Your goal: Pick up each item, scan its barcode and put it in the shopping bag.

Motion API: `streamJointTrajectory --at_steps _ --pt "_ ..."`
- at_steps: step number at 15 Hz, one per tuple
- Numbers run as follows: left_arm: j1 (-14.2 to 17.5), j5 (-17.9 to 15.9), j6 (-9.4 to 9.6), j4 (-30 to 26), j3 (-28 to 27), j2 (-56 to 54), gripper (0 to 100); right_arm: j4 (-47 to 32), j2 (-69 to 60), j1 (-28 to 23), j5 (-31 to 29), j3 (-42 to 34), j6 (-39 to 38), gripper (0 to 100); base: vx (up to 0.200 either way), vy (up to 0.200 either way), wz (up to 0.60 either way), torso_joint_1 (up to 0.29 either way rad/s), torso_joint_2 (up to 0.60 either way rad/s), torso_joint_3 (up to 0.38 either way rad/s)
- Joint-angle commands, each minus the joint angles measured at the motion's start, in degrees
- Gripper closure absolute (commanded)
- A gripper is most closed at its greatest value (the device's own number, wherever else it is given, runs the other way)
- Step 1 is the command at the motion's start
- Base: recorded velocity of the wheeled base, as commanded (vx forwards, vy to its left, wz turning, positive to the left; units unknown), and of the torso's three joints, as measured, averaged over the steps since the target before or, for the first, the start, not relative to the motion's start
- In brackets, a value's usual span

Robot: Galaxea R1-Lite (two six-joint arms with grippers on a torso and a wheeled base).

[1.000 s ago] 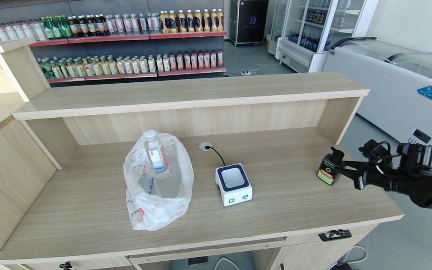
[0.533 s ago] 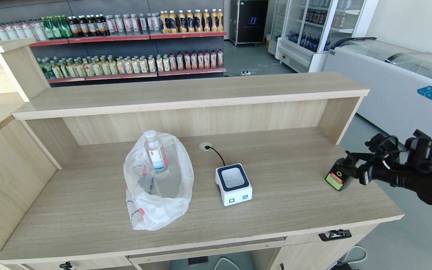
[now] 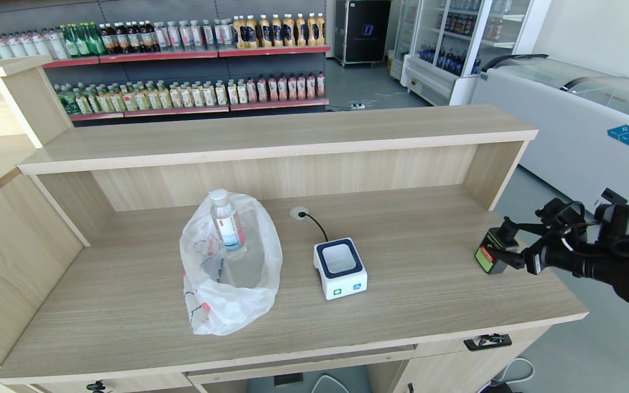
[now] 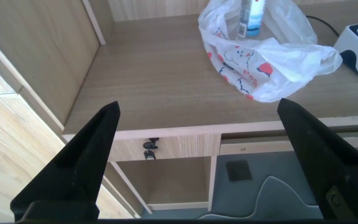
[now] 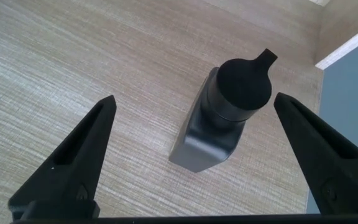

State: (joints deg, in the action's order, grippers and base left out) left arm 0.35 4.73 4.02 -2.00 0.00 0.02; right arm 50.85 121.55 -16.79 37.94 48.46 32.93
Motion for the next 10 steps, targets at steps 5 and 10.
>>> streamJointTrajectory --at_steps 5,10 --pt "0.00 0.02 0.02 -0.02 0.00 -0.02 0 1.01 2.20 -1.06 0.12 -0.73 0.12 0 0.000 0.000 0.00 0.000 0.00 0.000" --pt "0.00 0.02 0.02 -0.02 0.00 -0.02 0 4.08 7.47 -1.06 0.03 0.23 0.03 0 0.000 0.000 0.00 0.000 0.00 0.000"
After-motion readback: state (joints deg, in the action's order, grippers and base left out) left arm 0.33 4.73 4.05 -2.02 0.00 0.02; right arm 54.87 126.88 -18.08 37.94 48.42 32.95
